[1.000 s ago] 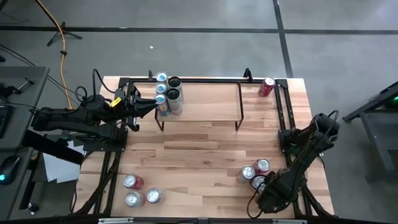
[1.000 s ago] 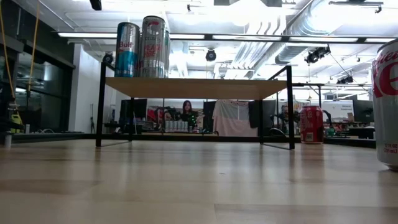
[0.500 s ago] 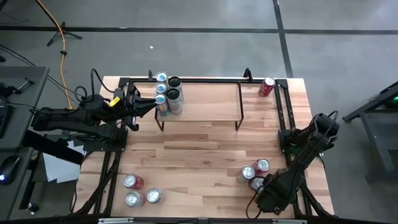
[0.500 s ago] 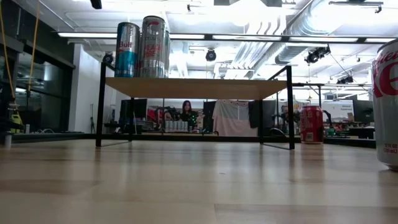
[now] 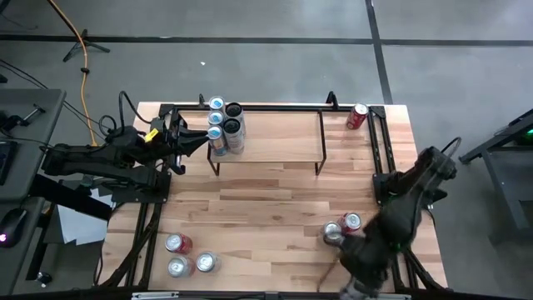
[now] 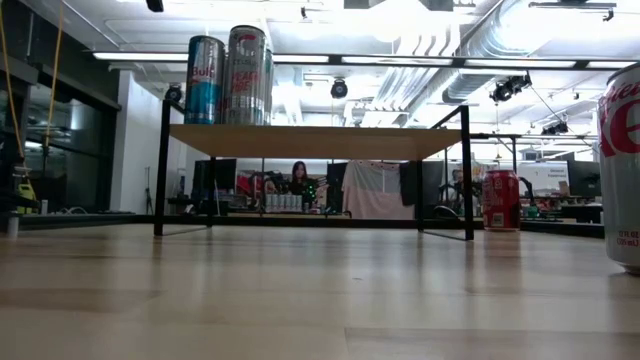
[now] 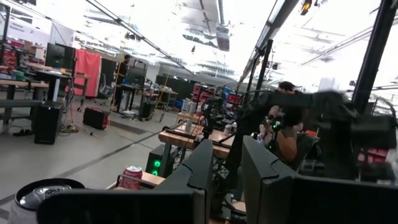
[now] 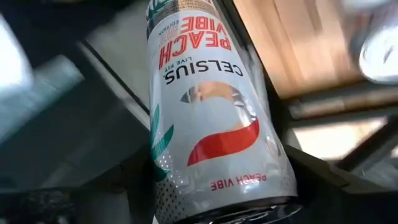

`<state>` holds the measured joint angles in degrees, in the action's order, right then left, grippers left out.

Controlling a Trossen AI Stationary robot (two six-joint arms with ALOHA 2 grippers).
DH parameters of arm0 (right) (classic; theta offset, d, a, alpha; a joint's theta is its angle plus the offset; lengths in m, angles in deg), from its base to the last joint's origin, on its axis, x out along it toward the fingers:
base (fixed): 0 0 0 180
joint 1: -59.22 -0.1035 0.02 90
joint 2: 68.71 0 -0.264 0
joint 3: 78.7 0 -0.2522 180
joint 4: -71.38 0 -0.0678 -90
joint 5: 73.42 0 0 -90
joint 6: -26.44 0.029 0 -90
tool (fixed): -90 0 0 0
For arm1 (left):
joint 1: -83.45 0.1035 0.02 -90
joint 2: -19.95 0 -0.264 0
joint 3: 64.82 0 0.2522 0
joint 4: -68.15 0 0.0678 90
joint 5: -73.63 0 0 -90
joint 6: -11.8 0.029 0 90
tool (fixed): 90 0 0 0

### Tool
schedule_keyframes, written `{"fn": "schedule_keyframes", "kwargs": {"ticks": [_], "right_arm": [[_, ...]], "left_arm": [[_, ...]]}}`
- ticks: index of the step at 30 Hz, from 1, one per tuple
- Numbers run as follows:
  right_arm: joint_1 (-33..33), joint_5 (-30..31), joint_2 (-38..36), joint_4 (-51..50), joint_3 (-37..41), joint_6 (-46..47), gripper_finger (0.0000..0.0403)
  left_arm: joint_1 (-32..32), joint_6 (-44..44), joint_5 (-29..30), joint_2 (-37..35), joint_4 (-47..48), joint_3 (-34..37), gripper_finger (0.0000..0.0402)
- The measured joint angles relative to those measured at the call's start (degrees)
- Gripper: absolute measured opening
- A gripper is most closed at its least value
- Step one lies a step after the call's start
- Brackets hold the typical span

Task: Place canned beverage on shelf
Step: Put the white-pink soda can aligned with the other white-pink soda cans on the shelf

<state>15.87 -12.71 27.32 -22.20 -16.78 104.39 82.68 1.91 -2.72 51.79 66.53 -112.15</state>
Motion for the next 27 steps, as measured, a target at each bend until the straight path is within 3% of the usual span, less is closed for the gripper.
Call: {"fn": "schedule_keyframes", "kwargs": {"ticks": [7,15,22,27], "right_arm": [[16.5,12.2,0.0,-7.2,-12.5,-6.8,0.0251],[33.0,15.5,2.3,-10.1,-23.9,-25.9,0.0251],[46.4,22.2,2.5,-10.4,-23.0,-36.5,0.0251],[50.5,22.8,2.5,-10.4,-20.6,-48.9,0.0251]], "left_arm": [[0.0,0.0,0.0,0.0,0.0,0.0,0.0029],[0.0,-0.2,0.0,0.0,-0.1,0.0,0.0029],[0.0,-0.4,0.0,0.0,-1.7,0.0,0.0029],[0.0,-0.4,0.0,0.0,-2.7,0.0,0.0029]]}}
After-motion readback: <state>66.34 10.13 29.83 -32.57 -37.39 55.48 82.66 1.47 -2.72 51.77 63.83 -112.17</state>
